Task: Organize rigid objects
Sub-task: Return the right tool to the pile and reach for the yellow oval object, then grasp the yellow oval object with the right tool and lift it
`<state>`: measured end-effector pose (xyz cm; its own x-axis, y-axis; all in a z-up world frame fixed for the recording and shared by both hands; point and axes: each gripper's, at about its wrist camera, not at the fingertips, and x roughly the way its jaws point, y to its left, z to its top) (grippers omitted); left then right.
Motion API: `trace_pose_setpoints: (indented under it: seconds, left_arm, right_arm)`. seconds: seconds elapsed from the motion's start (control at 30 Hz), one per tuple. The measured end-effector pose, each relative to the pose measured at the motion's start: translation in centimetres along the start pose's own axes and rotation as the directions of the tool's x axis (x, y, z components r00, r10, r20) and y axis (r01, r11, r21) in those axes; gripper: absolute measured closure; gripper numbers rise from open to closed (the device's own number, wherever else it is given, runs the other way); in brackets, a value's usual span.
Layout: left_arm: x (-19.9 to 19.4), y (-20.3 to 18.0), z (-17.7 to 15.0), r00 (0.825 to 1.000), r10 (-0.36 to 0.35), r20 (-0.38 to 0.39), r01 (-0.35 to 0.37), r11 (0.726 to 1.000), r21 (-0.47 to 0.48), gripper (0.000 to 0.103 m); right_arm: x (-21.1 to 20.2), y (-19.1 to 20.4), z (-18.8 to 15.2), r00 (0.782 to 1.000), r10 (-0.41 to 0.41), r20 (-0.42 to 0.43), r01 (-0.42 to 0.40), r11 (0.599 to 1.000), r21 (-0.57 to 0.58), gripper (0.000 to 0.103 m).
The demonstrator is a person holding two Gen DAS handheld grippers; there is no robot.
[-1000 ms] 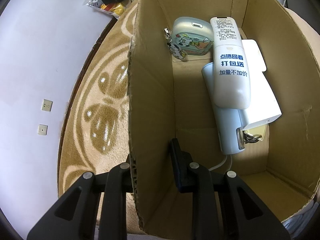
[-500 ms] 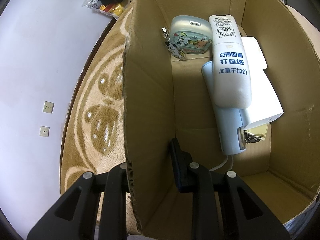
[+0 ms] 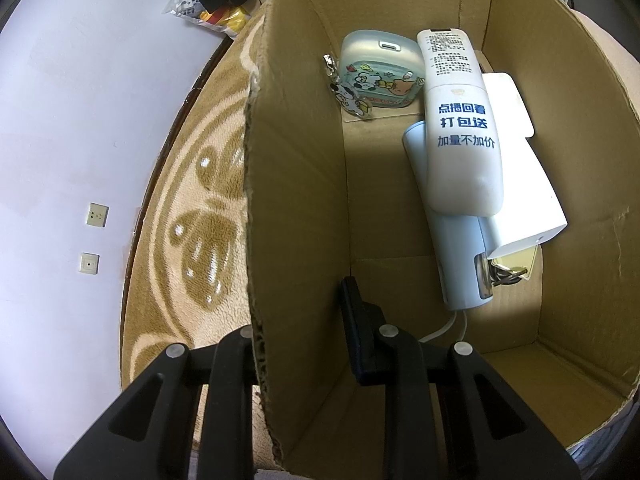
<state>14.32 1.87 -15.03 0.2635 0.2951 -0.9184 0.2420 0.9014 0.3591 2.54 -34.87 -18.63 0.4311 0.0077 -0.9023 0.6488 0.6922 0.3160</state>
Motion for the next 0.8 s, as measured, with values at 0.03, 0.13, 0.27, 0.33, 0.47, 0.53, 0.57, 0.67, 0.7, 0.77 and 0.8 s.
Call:
trace_pose_setpoints:
  seconds: [0.03, 0.13, 0.27, 0.33, 0.47, 0.53, 0.57, 0.67, 0.7, 0.77, 0.8]
  left_arm:
    - [0.0, 0.0, 0.0, 1.0, 0.0, 0.0, 0.0, 1.0, 0.0, 0.08]
    - [0.0, 0.0, 0.0, 1.0, 0.002, 0.0, -0.002, 1.0, 0.001, 0.08]
    - [-0.1, -0.1, 0.0, 1.0, 0.005, 0.0, -0.005, 1.0, 0.005, 0.08]
    - [-0.2, -0.2, 0.0, 1.0, 0.005, 0.001, -0.005, 1.0, 0.006, 0.08]
    - [-0.3, -0.3, 0.0, 1.0, 0.006, 0.001, -0.006, 1.0, 0.007, 0.08]
    - [-0.3, -0.3, 0.0, 1.0, 0.006, 0.001, -0.006, 1.0, 0.007, 0.08]
    - [-0.4, -0.3, 0.0, 1.0, 0.005, 0.001, -0.005, 1.0, 0.007, 0.08]
    - [-0.4, -0.3, 0.0, 1.0, 0.006, 0.001, -0.006, 1.0, 0.008, 0.08]
    - [-0.4, -0.3, -0.1, 1.0, 0.006, 0.001, -0.006, 1.0, 0.007, 0.08]
    - [-0.4, -0.3, -0.1, 1.0, 0.006, 0.001, -0.006, 1.0, 0.007, 0.08]
    - [-0.4, -0.3, -0.1, 1.0, 0.006, 0.001, -0.006, 1.0, 0.007, 0.08]
  right_arm:
    - [0.0, -0.2, 0.0, 1.0, 0.006, 0.0, -0.006, 1.0, 0.011, 0.017]
    - [0.1, -0.7, 0.1, 1.0, 0.015, -0.008, -0.015, 0.999, 0.031, 0.018]
    - [0.4, -0.3, 0.0, 1.0, -0.002, -0.015, 0.002, 1.0, 0.007, 0.017]
    - [0.7, 0.0, 0.0, 1.0, -0.009, -0.019, 0.009, 1.0, -0.005, 0.016]
    - [1.4, -0.1, 0.1, 0.999, 0.001, -0.042, -0.001, 1.0, 0.0, 0.013]
    - [1.7, 0.4, 0.0, 0.999, -0.019, -0.047, 0.017, 0.999, -0.029, 0.012]
    - [1.7, 0.6, -0.1, 0.999, -0.027, -0.046, 0.025, 0.999, -0.038, 0.012]
    - [1.5, 0.3, 0.0, 0.999, -0.008, -0.038, 0.008, 1.0, -0.007, 0.013]
    - [1.4, 0.0, 0.1, 0.999, 0.009, -0.037, -0.008, 1.0, 0.015, 0.013]
    - [1.1, -0.8, 0.2, 0.998, 0.049, -0.032, -0.047, 0.997, 0.068, 0.013]
    - [0.9, -1.1, 0.2, 0.997, 0.068, -0.028, -0.065, 0.993, 0.096, 0.014]
